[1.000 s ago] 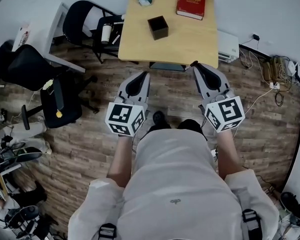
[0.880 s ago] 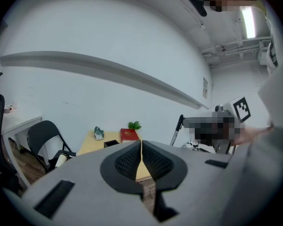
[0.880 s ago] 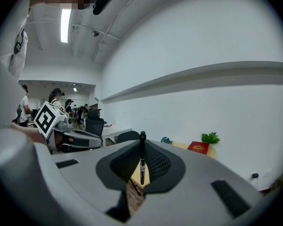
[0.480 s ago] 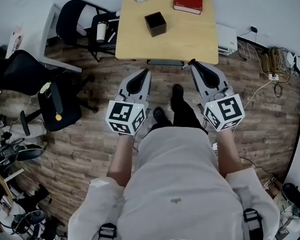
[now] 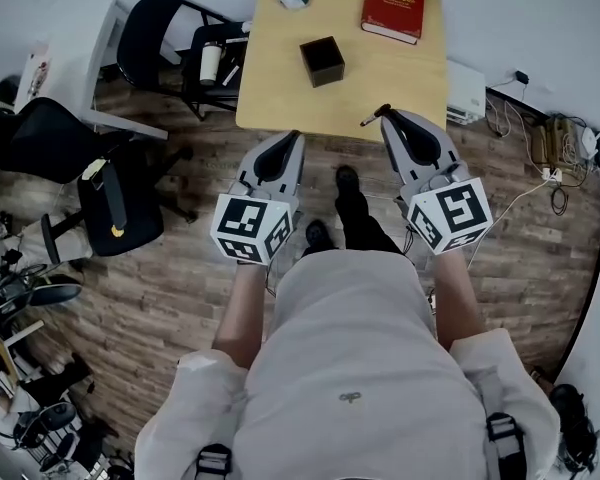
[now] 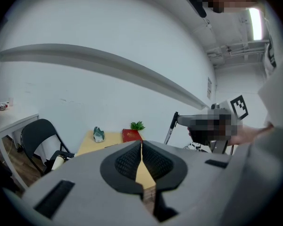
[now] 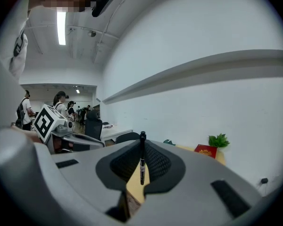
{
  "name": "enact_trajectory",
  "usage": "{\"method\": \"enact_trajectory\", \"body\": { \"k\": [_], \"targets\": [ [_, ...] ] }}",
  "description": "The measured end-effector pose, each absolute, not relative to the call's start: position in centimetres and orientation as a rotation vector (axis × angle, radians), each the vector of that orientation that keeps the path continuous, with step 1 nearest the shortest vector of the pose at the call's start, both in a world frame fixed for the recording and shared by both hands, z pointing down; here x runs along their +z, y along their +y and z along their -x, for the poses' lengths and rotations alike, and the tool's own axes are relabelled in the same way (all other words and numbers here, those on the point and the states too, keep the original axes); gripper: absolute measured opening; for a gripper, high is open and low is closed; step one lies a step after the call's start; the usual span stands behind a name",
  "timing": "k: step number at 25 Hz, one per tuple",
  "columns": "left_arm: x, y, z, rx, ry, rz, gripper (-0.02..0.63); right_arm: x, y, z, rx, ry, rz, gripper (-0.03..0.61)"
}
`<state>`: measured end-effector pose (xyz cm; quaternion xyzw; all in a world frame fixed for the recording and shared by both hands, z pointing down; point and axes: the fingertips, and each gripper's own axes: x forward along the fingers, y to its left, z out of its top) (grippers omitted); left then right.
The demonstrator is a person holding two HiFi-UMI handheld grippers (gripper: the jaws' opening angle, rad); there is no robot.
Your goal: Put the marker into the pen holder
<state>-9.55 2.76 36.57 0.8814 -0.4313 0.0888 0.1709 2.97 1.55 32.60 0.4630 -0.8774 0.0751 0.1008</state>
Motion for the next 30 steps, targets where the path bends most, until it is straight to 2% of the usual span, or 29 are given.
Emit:
{"method": "enact_trajectory", "body": {
  "k": [17,30],
  "targets": [
    [37.1,-7.9,7.7,0.290,-1.386,-2.389,0.009,33.9,-12.1,-2.9,0.281,-2.718,-1.128,0.025],
    [38.6,-10.5,6.5,0.312,-1.532,-2.258,0.009,37.0,-17.2,-2.3,0.354,-2.793,-0.892,0.025]
  ]
}}
